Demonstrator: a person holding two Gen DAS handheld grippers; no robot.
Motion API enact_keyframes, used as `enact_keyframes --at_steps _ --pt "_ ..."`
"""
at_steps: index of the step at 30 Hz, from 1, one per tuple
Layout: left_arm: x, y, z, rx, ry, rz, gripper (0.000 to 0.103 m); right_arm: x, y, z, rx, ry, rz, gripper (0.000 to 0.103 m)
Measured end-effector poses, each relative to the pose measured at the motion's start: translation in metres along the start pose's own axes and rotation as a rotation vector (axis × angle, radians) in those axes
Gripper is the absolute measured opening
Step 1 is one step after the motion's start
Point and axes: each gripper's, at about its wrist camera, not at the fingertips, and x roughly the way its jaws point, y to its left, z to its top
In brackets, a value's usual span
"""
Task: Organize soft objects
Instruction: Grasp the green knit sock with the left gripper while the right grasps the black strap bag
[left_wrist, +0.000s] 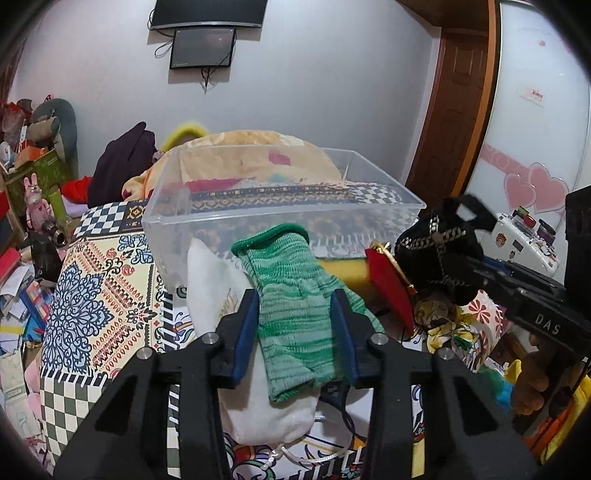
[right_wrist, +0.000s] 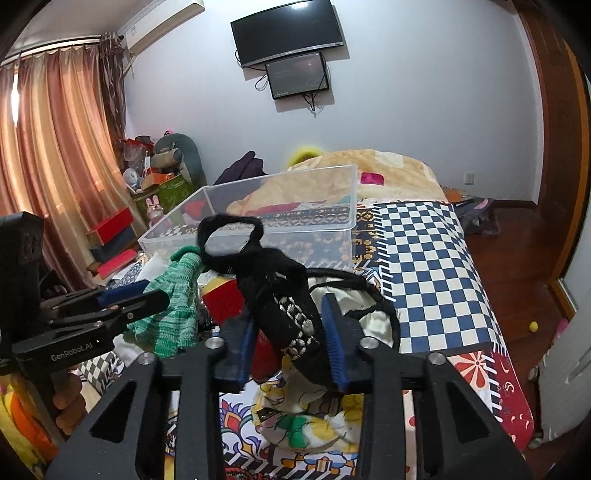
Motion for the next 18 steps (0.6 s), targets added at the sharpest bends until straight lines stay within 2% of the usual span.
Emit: enact_keyframes --at_steps 5,10,15,18 --pt "0.0 0.001 -0.001 -0.004 -0.002 -0.004 0.021 -0.001 -0.001 0.004 0.014 -0.012 -0.003 0.02" --pt "-0.007 0.0 0.004 -0.003 -0.02 0.005 0.013 -0.002 -0.002 0.013 0.012 -0.027 -0.007 0.016" --pt "-0.014 0.0 0.014 -0.003 -0.033 -0.014 0.008 -0.007 -0.006 0.027 0.01 -0.052 -0.009 0.013" --pt "-0.018 -0.001 0.019 0.012 -0.042 0.004 0.007 -0.01 -0.007 0.033 0.01 -0.068 -0.006 0.012"
